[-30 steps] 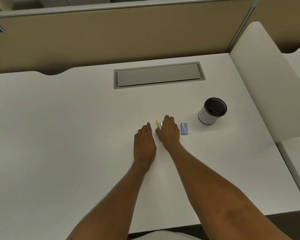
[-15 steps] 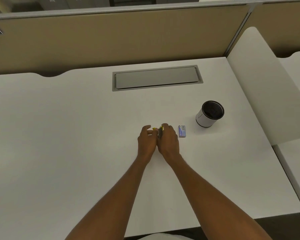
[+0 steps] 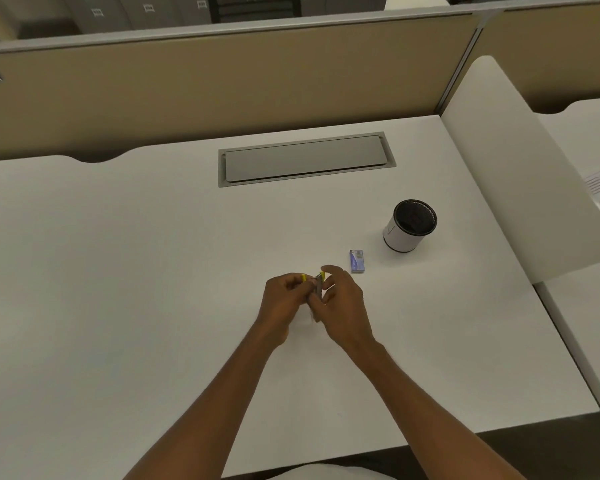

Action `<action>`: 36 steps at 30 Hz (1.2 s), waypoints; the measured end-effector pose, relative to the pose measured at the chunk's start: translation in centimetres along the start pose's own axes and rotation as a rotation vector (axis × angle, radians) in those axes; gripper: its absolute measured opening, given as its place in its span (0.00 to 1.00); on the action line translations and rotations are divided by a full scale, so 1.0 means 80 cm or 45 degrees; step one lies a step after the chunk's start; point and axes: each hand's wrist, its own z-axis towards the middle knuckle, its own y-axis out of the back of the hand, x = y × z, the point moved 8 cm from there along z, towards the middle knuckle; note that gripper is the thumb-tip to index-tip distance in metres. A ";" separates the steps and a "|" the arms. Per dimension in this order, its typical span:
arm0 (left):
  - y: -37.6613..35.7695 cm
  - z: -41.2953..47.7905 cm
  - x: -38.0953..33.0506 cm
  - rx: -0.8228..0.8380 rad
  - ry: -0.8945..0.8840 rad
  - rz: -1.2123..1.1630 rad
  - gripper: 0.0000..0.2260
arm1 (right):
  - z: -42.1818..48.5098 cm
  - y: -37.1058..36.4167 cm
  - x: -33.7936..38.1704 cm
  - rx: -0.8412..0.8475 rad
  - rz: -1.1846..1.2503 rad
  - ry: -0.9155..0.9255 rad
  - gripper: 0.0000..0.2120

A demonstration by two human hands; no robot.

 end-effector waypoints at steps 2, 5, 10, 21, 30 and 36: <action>0.002 -0.006 -0.004 0.023 -0.026 0.022 0.06 | -0.006 0.001 -0.001 0.054 0.098 -0.008 0.21; 0.003 -0.014 -0.011 0.084 -0.061 0.057 0.07 | -0.011 0.009 -0.004 0.086 0.237 -0.091 0.14; -0.003 -0.026 -0.014 0.164 -0.137 0.200 0.08 | -0.016 0.017 -0.001 0.135 0.292 -0.052 0.09; -0.016 -0.043 -0.009 0.197 -0.267 0.331 0.13 | -0.040 0.019 -0.005 0.111 0.216 -0.054 0.08; -0.037 -0.061 0.000 0.157 -0.378 0.454 0.12 | -0.052 0.030 -0.002 0.065 0.212 -0.033 0.08; -0.032 -0.064 -0.001 0.053 -0.263 0.233 0.13 | -0.060 0.043 0.005 -0.036 0.309 -0.041 0.09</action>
